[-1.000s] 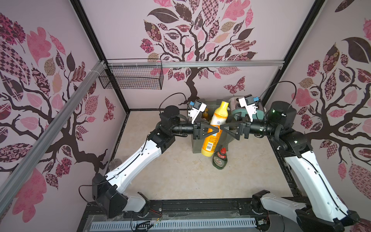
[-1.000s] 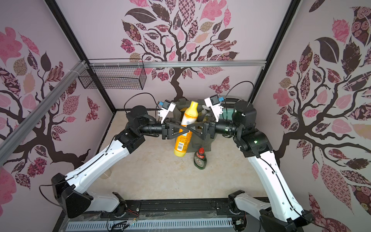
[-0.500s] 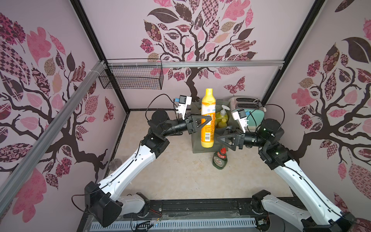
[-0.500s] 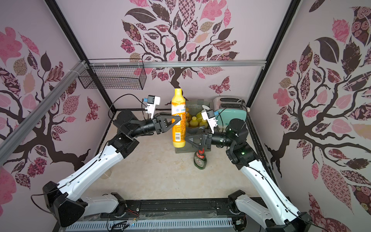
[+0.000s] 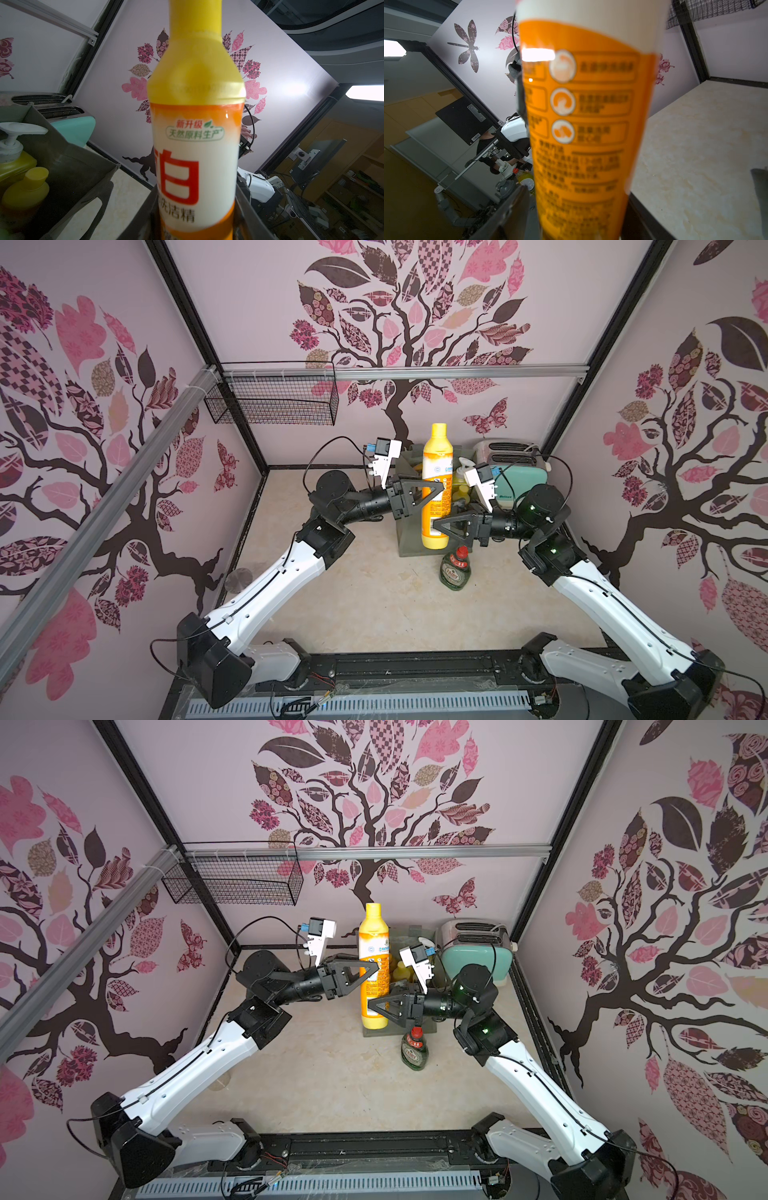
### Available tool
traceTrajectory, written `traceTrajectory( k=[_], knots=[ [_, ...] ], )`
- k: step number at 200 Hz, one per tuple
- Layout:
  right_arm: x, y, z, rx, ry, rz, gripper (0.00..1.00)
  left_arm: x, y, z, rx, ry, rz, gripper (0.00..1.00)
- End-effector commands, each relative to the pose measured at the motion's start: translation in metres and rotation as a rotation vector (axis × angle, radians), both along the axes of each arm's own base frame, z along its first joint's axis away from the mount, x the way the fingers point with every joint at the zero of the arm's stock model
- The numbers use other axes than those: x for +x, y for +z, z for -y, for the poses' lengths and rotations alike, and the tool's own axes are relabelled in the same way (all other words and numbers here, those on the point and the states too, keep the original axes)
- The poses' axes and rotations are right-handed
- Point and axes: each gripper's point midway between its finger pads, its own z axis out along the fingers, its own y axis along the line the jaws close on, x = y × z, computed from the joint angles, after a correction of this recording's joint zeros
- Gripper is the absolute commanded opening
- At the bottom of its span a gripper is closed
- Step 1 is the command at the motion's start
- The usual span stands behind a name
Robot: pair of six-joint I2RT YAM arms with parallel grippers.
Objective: Pack dish soap into the shopping bag
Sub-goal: Adjust the bottle of dish soap.
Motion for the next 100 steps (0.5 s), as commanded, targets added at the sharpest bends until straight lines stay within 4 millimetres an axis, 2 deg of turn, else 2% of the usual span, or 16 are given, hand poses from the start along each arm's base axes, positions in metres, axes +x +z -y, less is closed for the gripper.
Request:
traceTrajectory(
  k=[1, 17, 34, 41, 62, 83, 100],
  knots=[
    [-0.003, 0.013, 0.001, 0.028, -0.003, 0.048, 0.51, -0.017, 0.044, -0.011, -0.101, -0.003, 0.129, 0.0],
    [-0.003, 0.011, 0.001, 0.023, -0.002, 0.044, 0.44, -0.018, 0.043, -0.012, -0.094, 0.001, 0.13, 0.0],
    [-0.004, 0.01, 0.001, 0.017, -0.002, 0.046, 0.4, -0.018, 0.042, -0.012, -0.084, 0.002, 0.135, 0.07],
    [-0.004, 0.009, 0.002, 0.011, -0.002, 0.046, 0.39, -0.019, 0.042, -0.012, -0.078, -0.001, 0.139, 0.14],
    [-0.007, 0.006, 0.002, -0.013, 0.003, 0.047, 0.37, -0.019, 0.043, -0.015, -0.055, -0.002, 0.148, 0.51],
    [-0.011, -0.001, 0.001, -0.053, 0.033, 0.037, 0.35, -0.014, 0.052, -0.025, -0.072, 0.015, 0.149, 0.67],
    [-0.015, -0.009, 0.001, -0.093, 0.058, 0.018, 0.35, -0.017, 0.06, -0.023, -0.066, -0.017, 0.159, 0.74]
  ],
)
